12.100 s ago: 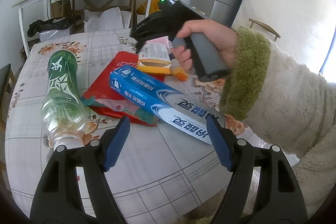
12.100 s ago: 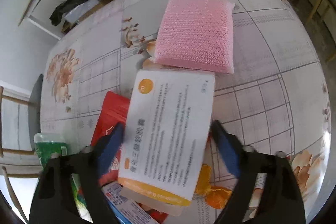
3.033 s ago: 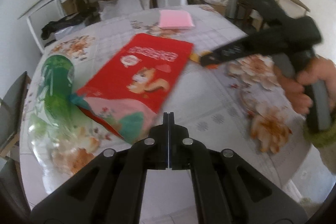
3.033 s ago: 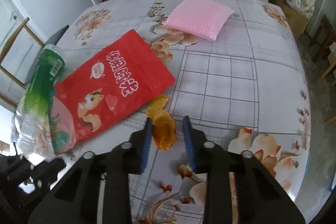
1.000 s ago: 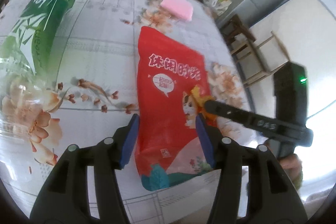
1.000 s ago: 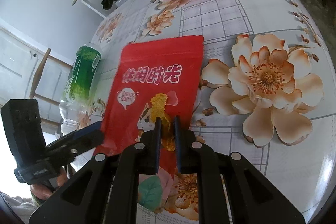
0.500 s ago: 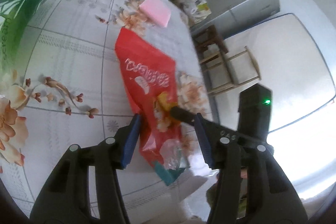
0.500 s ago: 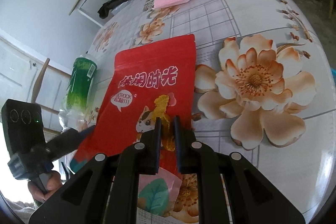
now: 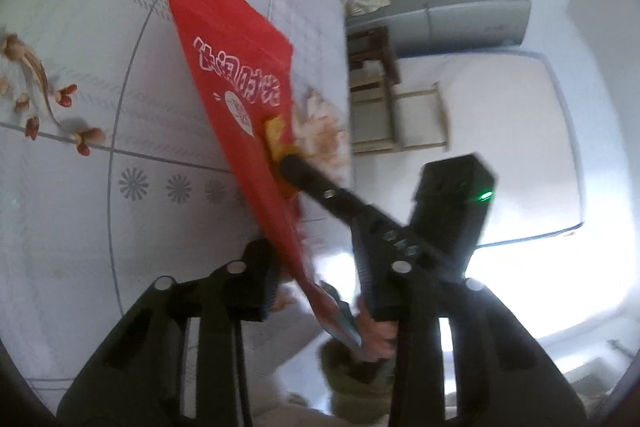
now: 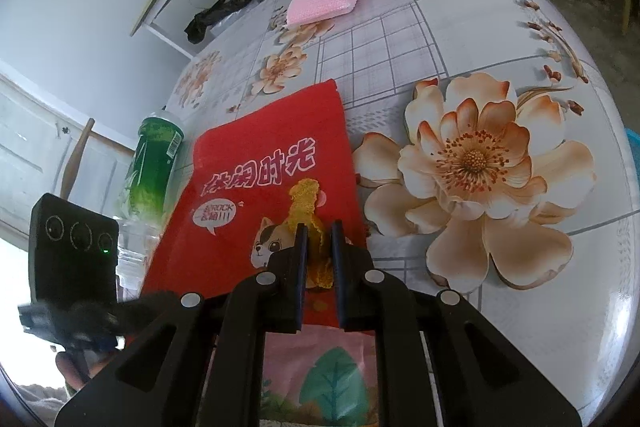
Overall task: Collect trash
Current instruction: 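Lift the red snack bag off the table with the left tool, then carry the snack bag over the wastebasket and open the left tool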
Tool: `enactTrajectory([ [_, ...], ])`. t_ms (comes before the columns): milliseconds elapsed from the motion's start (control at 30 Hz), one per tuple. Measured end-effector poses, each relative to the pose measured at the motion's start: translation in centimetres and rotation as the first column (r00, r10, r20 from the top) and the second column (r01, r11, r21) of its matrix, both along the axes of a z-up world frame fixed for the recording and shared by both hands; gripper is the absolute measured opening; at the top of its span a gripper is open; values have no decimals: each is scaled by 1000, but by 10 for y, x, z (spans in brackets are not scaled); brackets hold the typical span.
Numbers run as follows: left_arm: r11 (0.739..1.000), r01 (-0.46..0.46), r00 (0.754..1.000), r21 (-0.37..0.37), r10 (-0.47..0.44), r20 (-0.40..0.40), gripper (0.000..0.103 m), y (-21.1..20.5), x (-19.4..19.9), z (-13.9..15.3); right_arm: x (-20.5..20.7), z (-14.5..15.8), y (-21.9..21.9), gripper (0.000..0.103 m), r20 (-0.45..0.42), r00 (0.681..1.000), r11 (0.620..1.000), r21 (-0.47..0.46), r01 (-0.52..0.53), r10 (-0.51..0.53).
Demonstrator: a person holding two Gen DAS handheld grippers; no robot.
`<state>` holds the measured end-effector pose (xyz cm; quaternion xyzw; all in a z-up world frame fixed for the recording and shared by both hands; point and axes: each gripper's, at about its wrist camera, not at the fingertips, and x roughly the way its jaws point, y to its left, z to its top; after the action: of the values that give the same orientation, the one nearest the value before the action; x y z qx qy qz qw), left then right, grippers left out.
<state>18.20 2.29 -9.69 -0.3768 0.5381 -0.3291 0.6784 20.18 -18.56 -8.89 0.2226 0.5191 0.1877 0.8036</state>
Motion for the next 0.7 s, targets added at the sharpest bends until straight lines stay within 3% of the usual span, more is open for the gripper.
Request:
enactTrajectory([
  [100,986,6,998,165,-15,55,9,-9,-2,7,0,-1,-1,12,-4,1000,1000,13,3,-3],
  [200,961,-2,994,275,-27,104,5,-13,-4,14,1,-1,-3,12,-13,1000,1000,20,5,-4],
  [467,960,-30,980,280,-27,196,0,-7,-8,36,-9,18,-17,12,24,999,997,67,34,-36],
  [700,968,-3,957,252,-71,283,0,-21,-2,72,-30,55,-64,12,116,982,982,134,132,-148],
])
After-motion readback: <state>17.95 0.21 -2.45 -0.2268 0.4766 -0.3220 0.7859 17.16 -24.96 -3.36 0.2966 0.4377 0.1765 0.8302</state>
